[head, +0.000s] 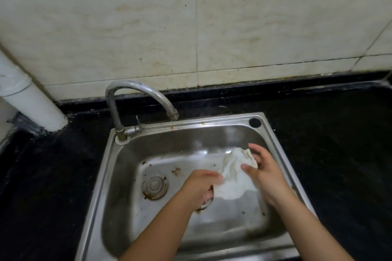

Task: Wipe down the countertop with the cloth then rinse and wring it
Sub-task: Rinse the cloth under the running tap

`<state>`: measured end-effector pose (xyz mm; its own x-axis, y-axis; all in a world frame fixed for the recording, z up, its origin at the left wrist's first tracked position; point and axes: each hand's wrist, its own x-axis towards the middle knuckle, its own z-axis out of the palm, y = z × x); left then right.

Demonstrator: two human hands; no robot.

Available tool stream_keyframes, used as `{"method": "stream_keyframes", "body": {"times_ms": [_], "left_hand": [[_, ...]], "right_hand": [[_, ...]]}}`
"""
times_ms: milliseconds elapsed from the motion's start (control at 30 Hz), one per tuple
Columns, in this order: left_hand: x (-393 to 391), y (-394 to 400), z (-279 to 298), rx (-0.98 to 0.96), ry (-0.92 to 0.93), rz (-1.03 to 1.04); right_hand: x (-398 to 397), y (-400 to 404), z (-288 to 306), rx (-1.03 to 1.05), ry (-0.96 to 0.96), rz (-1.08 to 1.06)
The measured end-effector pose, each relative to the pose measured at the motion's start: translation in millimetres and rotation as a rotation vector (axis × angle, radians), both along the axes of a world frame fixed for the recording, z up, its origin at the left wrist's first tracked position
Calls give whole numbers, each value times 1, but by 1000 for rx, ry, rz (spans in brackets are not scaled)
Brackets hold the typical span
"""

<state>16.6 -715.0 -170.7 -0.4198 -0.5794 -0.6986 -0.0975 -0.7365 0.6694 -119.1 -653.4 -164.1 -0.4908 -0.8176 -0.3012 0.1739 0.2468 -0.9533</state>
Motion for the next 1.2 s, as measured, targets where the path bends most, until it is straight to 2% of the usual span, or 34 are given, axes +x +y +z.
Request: {"method": "stream_keyframes", "body": {"times_ms": [167,300,367,433,500,600,700,800,867,967,1067,1200], "left_hand": [[-11,4,23,19,64,33],[-15,-1,35,-33,29,80],[-16,-2,39,-44,16,88],[-18,-2,45,-38,26,112],[-21,-3,50,11,86,157],[-19,-6,57,76,191,184],[-11,-11,61,-49,155,-34],[-3,-12,61,-384,-82,-384],[0,-10,65,-572,-192,-502],[3,-9,69,-754,-257,-518],[3,-10,71,-901,-313,-469],[-6,-6,67,-717,-259,-268]], "right_hand": [[-15,14,10,-13,-130,-74],[-22,31,15,-14,-73,111],[-20,35,18,11,123,237],[-19,34,18,96,486,357],[-18,32,11,96,792,402],[-22,26,10,10,971,343],[-31,22,23,-1,950,393],[-33,15,40,-18,928,476],[-35,13,47,-31,821,449],[-41,11,54,-65,650,366],[-41,10,54,-26,588,372],[-32,11,51,-36,441,384]]}}
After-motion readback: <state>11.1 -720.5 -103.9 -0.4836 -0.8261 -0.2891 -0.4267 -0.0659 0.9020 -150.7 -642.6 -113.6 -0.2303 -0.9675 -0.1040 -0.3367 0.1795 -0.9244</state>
